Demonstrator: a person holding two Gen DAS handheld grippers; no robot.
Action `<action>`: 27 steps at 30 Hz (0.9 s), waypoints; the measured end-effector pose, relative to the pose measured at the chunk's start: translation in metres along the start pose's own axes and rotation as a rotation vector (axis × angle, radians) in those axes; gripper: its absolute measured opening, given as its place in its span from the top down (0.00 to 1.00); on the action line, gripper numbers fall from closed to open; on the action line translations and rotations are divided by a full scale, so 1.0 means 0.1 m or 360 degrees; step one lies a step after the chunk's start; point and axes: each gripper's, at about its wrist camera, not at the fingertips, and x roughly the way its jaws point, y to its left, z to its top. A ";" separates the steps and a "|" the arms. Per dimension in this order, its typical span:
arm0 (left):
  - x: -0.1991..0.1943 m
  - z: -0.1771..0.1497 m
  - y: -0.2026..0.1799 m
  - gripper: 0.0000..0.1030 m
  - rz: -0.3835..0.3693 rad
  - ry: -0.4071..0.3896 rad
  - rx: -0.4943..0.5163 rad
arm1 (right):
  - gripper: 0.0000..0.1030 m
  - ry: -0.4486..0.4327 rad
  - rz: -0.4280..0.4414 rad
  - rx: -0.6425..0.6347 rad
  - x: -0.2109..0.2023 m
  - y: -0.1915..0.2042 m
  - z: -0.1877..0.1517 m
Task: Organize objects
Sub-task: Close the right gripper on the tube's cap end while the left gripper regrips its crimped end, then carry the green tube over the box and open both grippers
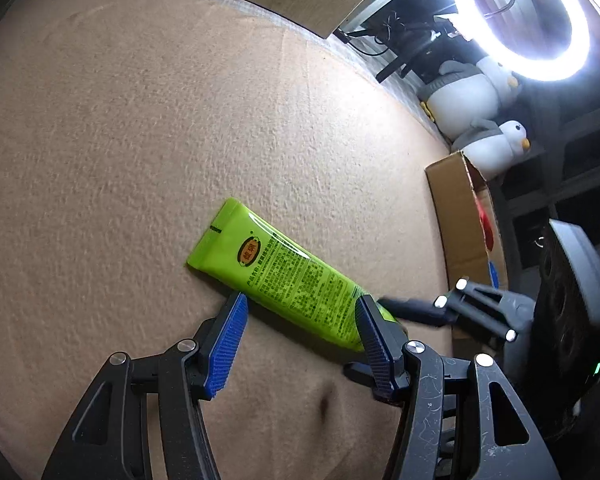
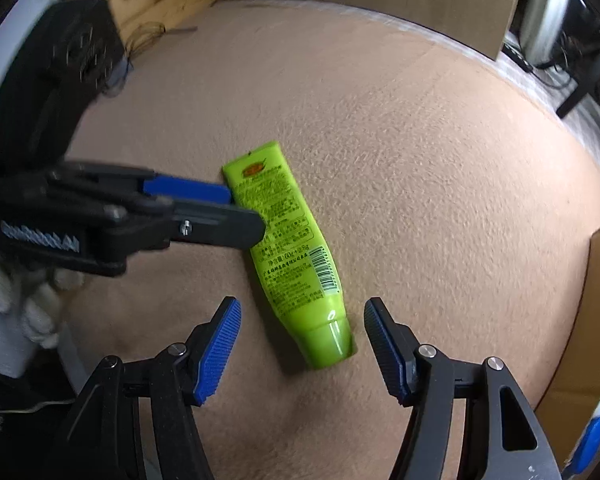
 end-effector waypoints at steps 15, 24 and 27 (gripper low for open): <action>0.34 0.20 -0.27 0.38 -0.0007 -0.0022 -0.0017 | 0.67 -0.0128 0.0249 0.0311 -0.01 -0.39 -0.23; 0.53 0.24 -0.40 0.71 -0.0008 -0.0013 -0.0023 | 0.70 -0.0178 0.0145 0.0290 -0.06 -0.39 -0.32; 0.56 0.24 -0.42 0.72 -0.0034 -0.0010 -0.0033 | 0.70 -0.0181 0.0076 0.0275 -0.08 -0.41 -0.35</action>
